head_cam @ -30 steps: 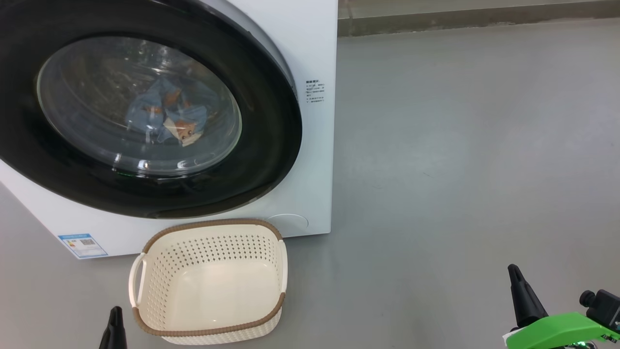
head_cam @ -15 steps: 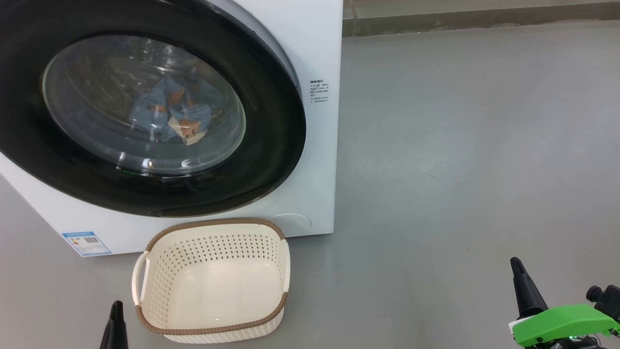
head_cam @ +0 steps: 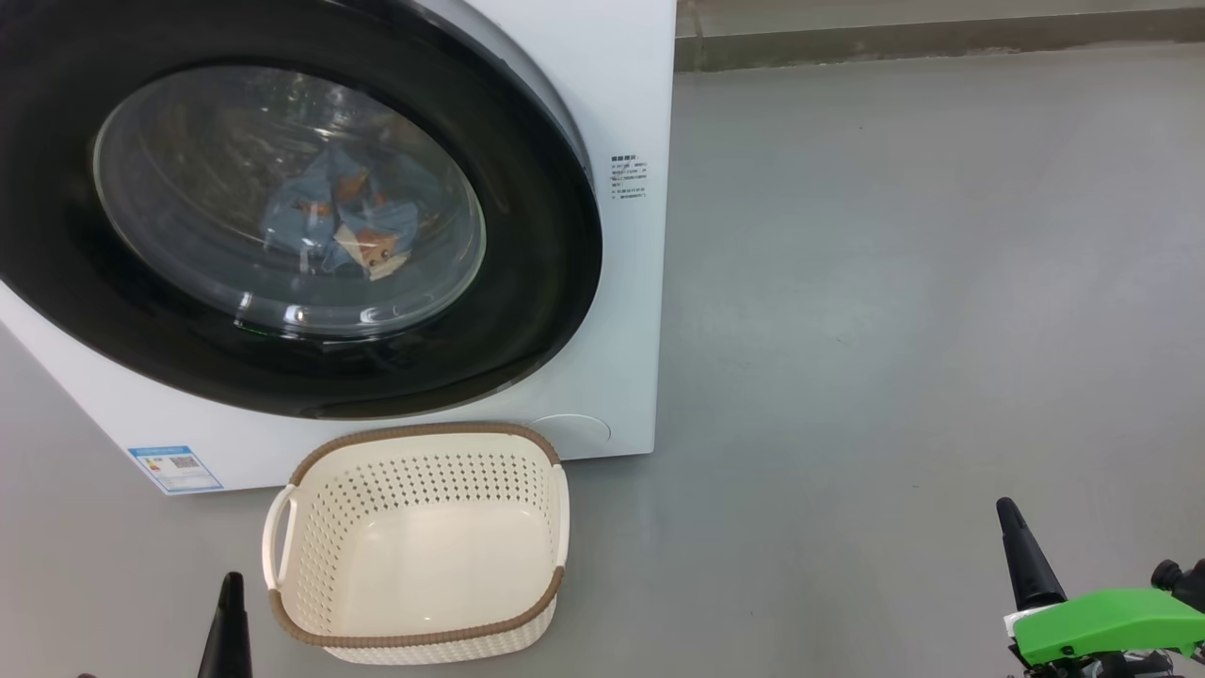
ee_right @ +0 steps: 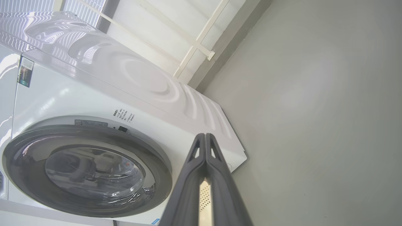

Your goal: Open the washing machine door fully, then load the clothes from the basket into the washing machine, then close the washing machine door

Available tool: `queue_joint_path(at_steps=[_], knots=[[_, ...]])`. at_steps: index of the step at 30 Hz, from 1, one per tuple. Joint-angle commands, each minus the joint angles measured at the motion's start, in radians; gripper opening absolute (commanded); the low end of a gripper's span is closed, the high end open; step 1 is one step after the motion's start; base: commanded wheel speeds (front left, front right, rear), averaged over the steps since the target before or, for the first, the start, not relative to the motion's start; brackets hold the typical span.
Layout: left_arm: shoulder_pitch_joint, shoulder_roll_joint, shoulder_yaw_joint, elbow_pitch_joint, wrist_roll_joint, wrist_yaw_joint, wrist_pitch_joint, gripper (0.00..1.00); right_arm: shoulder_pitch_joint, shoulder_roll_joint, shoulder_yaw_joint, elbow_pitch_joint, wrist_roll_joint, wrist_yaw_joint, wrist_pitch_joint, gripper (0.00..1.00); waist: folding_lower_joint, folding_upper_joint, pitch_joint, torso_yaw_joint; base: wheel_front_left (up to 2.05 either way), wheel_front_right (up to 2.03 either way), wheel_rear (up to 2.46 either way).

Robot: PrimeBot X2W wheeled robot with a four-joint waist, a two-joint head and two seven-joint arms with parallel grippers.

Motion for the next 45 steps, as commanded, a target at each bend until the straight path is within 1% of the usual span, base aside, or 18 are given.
queue_joint_path(at_steps=[1, 45], knots=[[-0.045, 0.011, 0.025, -0.032, -0.023, 0.002, 0.008, 0.00, -0.055, -0.011, 0.004, -0.031, 0.036, 0.000, 0.007, 0.00, 0.0000, 0.0000, 0.000, 0.001, 0.00, 0.00, 0.00], [-0.097, -0.021, 0.055, -0.063, -0.437, 0.014, 0.137, 0.00, -0.094, 0.021, -0.049, -0.063, 0.457, 0.000, 0.127, 0.00, 0.0000, 0.0000, -0.004, 0.033, 0.00, 0.00, 0.00]])
